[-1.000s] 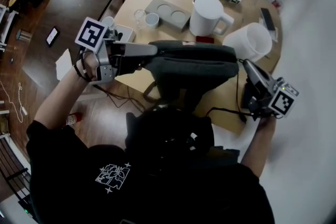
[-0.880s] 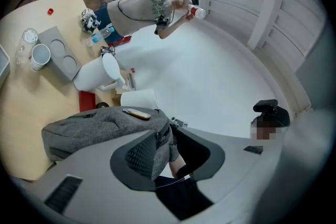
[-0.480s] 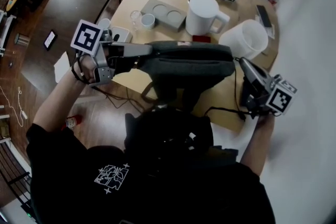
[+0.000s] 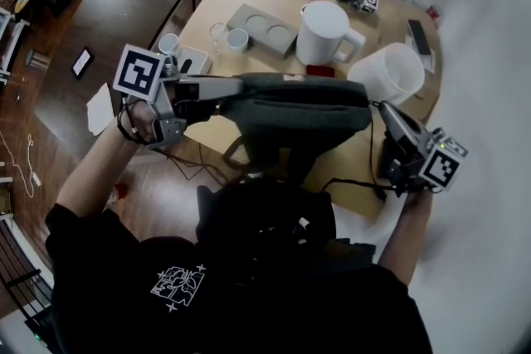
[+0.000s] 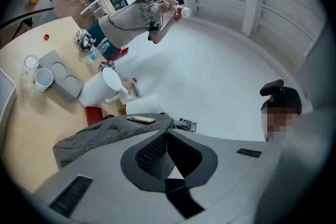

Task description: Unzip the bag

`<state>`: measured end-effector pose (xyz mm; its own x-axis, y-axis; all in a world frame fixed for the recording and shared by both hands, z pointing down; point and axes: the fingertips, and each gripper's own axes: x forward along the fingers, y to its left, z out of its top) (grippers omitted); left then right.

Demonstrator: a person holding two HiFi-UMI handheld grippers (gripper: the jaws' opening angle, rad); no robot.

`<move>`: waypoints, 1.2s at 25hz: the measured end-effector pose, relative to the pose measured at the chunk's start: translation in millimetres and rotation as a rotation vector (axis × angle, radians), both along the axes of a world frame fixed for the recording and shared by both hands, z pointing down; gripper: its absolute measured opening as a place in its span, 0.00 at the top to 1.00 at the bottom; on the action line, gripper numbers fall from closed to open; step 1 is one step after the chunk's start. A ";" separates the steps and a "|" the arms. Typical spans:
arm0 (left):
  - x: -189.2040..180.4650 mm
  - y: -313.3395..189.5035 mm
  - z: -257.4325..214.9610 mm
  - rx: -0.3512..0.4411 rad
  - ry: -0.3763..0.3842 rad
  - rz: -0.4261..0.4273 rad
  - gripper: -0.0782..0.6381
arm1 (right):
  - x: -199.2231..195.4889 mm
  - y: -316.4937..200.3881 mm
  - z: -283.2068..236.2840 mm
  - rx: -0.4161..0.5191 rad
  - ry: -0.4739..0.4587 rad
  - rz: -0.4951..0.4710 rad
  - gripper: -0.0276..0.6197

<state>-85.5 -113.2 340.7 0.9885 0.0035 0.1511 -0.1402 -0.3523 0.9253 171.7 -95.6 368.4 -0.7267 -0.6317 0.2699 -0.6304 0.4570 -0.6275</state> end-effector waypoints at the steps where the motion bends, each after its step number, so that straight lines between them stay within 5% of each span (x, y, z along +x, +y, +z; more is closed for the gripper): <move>1: 1.7 -0.6 0.3 0.004 -0.002 0.000 0.88 | 0.5 0.0 0.1 0.001 0.001 0.002 0.94; 8: -5.9 -4.3 -5.8 0.013 0.024 -0.132 0.89 | 2.8 -1.4 0.7 0.008 -0.014 0.016 0.94; 17: -36.4 -5.6 0.8 0.126 0.039 -0.322 0.89 | 7.7 -5.9 3.2 0.025 0.053 0.059 0.94; 30: -83.9 -11.6 51.5 0.040 0.076 -0.484 0.89 | 9.6 -6.8 3.5 0.022 0.062 0.078 0.94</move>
